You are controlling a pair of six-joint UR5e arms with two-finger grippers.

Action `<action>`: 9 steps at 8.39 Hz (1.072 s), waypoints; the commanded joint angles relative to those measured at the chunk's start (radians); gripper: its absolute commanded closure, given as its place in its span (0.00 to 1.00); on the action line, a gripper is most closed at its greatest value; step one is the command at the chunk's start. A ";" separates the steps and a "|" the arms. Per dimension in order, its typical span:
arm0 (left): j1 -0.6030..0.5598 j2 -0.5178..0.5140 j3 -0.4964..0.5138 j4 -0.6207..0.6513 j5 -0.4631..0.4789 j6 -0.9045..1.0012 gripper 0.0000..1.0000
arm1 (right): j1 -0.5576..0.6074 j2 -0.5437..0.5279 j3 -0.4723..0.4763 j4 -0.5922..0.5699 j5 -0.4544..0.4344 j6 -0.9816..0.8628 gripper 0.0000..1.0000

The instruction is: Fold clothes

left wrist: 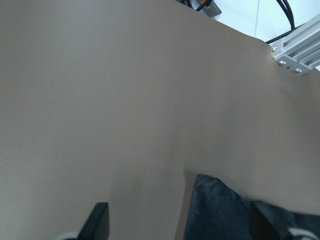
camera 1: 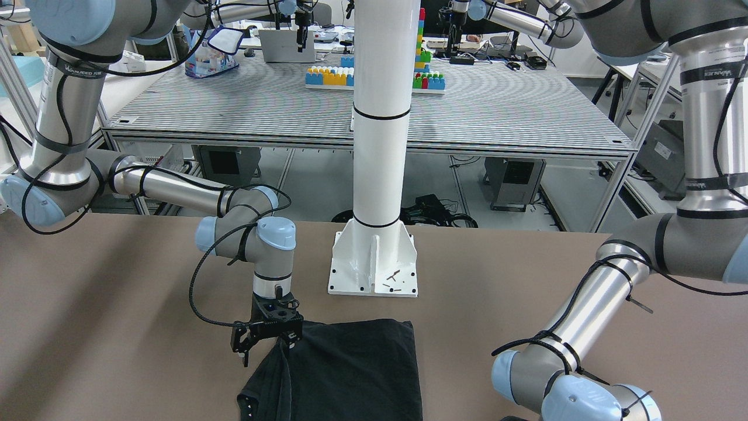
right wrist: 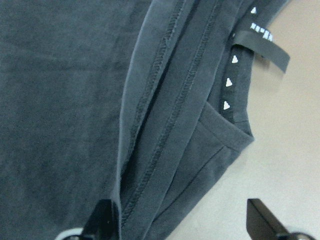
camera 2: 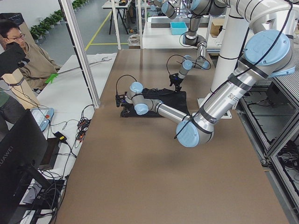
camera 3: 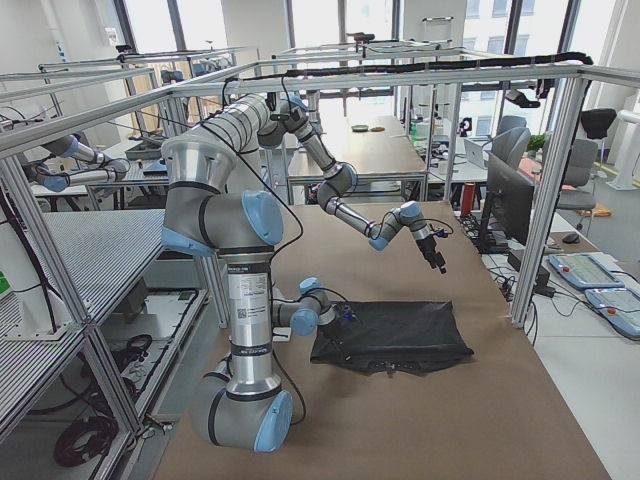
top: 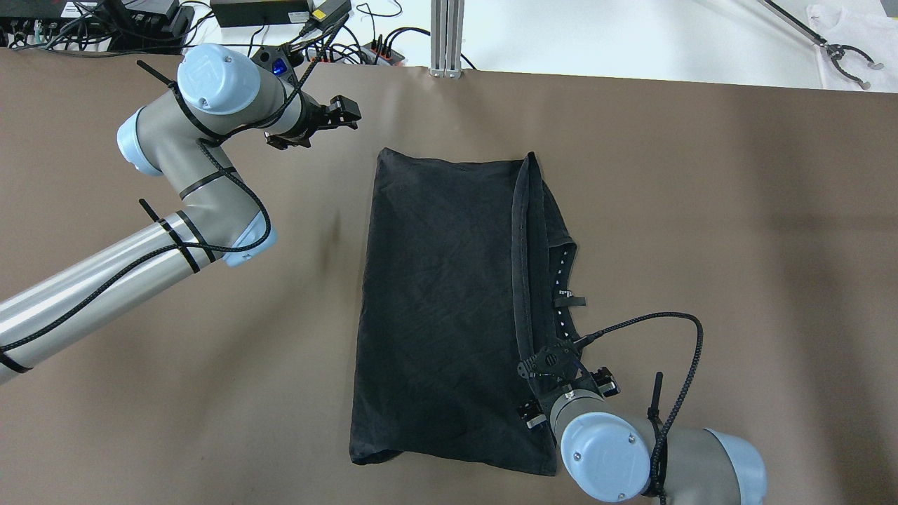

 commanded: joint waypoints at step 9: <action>0.001 0.000 -0.002 0.000 0.002 0.000 0.00 | 0.095 0.144 -0.134 0.040 0.116 0.010 0.05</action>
